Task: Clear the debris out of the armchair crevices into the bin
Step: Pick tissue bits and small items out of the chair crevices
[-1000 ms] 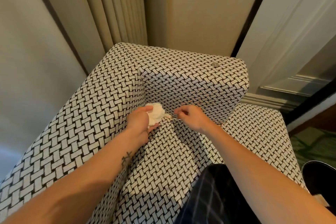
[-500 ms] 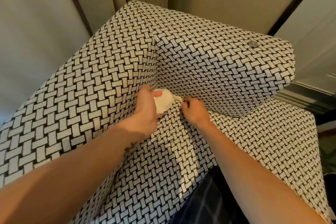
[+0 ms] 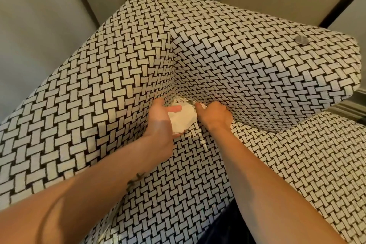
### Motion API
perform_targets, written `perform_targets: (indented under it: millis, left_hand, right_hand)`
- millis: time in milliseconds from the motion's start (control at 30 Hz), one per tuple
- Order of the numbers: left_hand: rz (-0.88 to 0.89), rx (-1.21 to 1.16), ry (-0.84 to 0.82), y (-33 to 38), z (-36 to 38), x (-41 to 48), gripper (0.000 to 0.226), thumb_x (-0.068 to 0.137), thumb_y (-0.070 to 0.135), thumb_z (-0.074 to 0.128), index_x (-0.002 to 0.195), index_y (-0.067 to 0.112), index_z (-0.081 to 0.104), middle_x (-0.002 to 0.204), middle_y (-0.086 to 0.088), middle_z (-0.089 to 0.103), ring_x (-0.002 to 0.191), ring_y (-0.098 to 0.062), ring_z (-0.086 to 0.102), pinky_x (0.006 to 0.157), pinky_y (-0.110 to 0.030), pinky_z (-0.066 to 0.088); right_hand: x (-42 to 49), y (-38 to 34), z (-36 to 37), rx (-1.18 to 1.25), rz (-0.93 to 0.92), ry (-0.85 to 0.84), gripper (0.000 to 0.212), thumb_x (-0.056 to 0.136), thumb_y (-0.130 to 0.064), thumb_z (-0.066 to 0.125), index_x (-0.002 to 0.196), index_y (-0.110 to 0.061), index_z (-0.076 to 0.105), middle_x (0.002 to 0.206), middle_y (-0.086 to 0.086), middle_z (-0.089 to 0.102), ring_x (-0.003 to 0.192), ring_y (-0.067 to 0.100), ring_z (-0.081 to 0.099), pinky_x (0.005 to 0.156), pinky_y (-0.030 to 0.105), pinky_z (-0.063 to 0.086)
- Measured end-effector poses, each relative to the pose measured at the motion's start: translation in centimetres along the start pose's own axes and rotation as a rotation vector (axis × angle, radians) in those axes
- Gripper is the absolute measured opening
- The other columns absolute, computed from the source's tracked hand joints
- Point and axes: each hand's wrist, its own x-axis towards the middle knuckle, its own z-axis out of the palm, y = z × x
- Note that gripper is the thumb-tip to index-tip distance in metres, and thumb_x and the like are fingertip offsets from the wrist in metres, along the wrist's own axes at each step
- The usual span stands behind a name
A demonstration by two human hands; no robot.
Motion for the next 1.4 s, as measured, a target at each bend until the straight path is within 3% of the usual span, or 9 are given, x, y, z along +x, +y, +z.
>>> perform_targets:
  millis: [200,267,367,500,633,833,1000,1200,1400]
  left_hand:
    - [0.037,0.059,0.012,-0.5,-0.7,0.9,0.054,0.107,0.043,0.029,0.086,0.017,0.071,0.121,-0.014,0.069,0.111,-0.036,0.064,0.107,-0.052,0.047]
    - [0.018,0.09,0.038,-0.4,-0.4,1.4,0.06,0.107,0.046,0.026,0.096,0.012,0.075,0.118,-0.013,0.069,0.107,-0.032,0.064,0.107,-0.049,0.047]
    - [0.011,0.093,0.043,-0.1,0.0,1.6,0.053,0.109,0.041,0.026,0.087,0.018,0.068,0.111,-0.009,0.069,0.095,-0.024,0.061,0.105,-0.049,0.048]
    - [0.006,0.104,0.022,-0.2,0.1,1.2,0.055,0.108,0.044,0.028,0.097,0.011,0.071,0.105,-0.008,0.071,0.095,-0.025,0.06,0.103,-0.046,0.047]
    - [0.019,0.05,0.011,-0.4,-0.2,1.6,0.045,0.106,0.041,0.036,0.081,0.016,0.064,0.094,-0.006,0.071,0.09,-0.026,0.064,0.094,-0.041,0.052]
    - [0.034,0.051,-0.041,-0.6,-0.2,1.8,0.052,0.108,0.045,0.031,0.088,0.008,0.062,0.087,-0.009,0.069,0.08,-0.024,0.064,0.082,-0.036,0.054]
    - [0.065,0.059,-0.044,-0.4,-0.6,1.9,0.052,0.108,0.045,0.031,0.091,0.01,0.065,0.104,-0.014,0.071,0.09,-0.026,0.066,0.09,-0.038,0.053]
    - [0.059,0.067,-0.015,-0.4,0.1,1.9,0.043,0.109,0.041,0.032,0.08,0.021,0.057,0.092,-0.005,0.068,0.091,-0.025,0.063,0.104,-0.047,0.049]
    - [0.033,0.14,-0.022,-1.1,-0.1,2.8,0.051,0.108,0.043,0.031,0.092,0.01,0.067,0.1,-0.012,0.068,0.088,-0.024,0.063,0.083,-0.036,0.053]
  right_hand:
    - [0.9,1.1,2.1,0.129,0.016,0.042,0.059,0.097,-0.066,0.042,0.063,-0.02,0.058,0.058,-0.006,0.056,0.056,0.012,0.051,0.094,0.039,0.049]
    - [0.9,1.5,1.9,0.173,0.018,0.012,0.055,0.099,-0.062,0.045,0.072,-0.019,0.067,0.06,-0.006,0.059,0.058,0.012,0.053,0.095,0.039,0.049]
    - [0.5,1.6,1.2,0.227,-0.014,0.004,0.048,0.1,-0.055,0.048,0.081,-0.019,0.072,0.061,-0.005,0.06,0.059,0.014,0.053,0.095,0.039,0.049]
    - [0.5,1.5,0.9,0.227,-0.013,-0.013,0.048,0.099,-0.057,0.048,0.08,-0.019,0.071,0.063,-0.005,0.063,0.06,0.016,0.057,0.091,0.04,0.053]
    - [0.5,0.7,1.3,0.097,-0.008,0.021,0.064,0.093,-0.074,0.04,0.071,-0.018,0.063,0.068,-0.003,0.064,0.064,0.014,0.056,0.089,0.035,0.043]
    - [0.7,1.1,2.1,0.149,-0.002,0.065,0.052,0.098,-0.061,0.049,0.069,-0.02,0.063,0.059,-0.006,0.058,0.057,0.013,0.053,0.094,0.04,0.049]
    - [-0.2,1.7,1.4,0.202,-0.071,0.093,0.049,0.101,-0.053,0.049,0.062,-0.023,0.055,0.053,-0.009,0.049,0.049,0.011,0.043,0.087,0.035,0.049]
    - [-0.5,2.7,1.3,0.431,-0.12,0.067,0.05,0.099,-0.052,0.054,0.07,-0.015,0.069,0.05,-0.005,0.05,0.047,0.015,0.041,0.063,0.03,0.041]
    - [-1.8,3.8,-0.4,0.789,-0.158,-0.058,0.027,0.096,-0.042,0.066,0.084,-0.022,0.079,0.074,0.019,0.072,0.06,0.019,0.053,0.06,0.034,0.046]
